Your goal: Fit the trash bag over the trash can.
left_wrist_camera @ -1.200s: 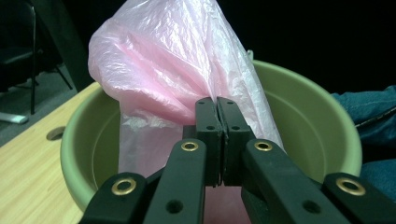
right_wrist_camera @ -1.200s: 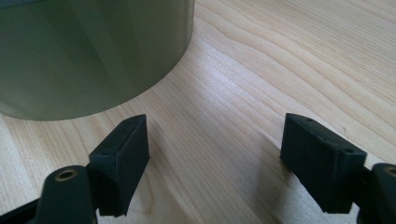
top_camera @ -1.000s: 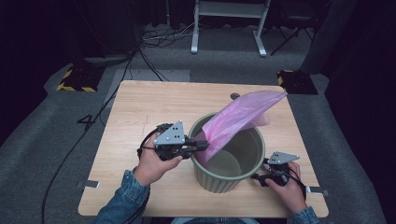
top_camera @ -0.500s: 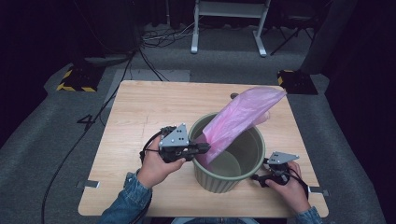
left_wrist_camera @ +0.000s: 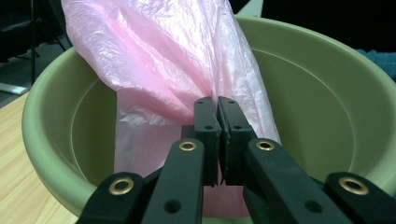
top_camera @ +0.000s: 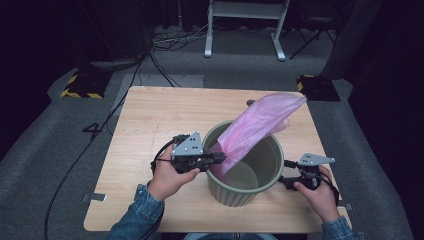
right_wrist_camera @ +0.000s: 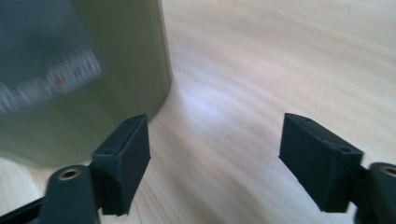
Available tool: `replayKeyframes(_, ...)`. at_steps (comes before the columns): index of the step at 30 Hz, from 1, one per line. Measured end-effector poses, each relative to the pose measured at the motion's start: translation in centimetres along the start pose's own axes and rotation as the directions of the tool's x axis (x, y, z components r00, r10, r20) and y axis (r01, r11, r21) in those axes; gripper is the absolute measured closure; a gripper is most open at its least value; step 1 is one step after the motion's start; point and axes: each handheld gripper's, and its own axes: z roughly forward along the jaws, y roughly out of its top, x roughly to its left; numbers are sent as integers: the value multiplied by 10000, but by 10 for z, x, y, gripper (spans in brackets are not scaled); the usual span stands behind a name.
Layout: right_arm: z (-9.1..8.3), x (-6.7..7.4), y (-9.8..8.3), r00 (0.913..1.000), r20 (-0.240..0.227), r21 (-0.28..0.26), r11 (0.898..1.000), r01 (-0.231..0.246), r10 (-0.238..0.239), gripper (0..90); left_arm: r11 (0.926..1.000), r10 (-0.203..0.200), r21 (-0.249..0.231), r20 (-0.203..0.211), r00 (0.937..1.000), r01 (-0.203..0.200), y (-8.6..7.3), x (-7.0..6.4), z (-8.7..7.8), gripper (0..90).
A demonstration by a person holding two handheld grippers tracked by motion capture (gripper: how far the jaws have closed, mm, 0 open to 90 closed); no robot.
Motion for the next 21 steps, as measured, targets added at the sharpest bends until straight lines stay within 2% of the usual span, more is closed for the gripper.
replayKeyframes(6, -9, -5, 21, 9987, 489, -310, 9994, 167, -151, 233, 10000, 27, 49, -87, 10000, -26, 0, 1, 1, 866)
replayKeyframes(10, -13, -8, 33, 9992, 358, -551, 9983, 172, -152, 228, 10000, 29, 80, -92, 10000, -29, 1, 1, 2, 866)
replayKeyframes(16, -15, -12, 53, 9980, 565, -612, 9976, 313, -279, 228, 10000, -3, 65, -162, 9999, 4, 0, 0, 2, 864)
replayKeyframes(17, -15, -14, 59, 9966, 790, -662, 9974, 291, -239, 228, 10000, -6, 81, -179, 9998, 7, 0, 0, 2, 863)
replayKeyframes(21, -15, -18, 71, 9930, 1167, -976, 9948, 296, -181, 210, 9999, -23, 138, -233, 9997, 26, 1, -1, 1, 862)
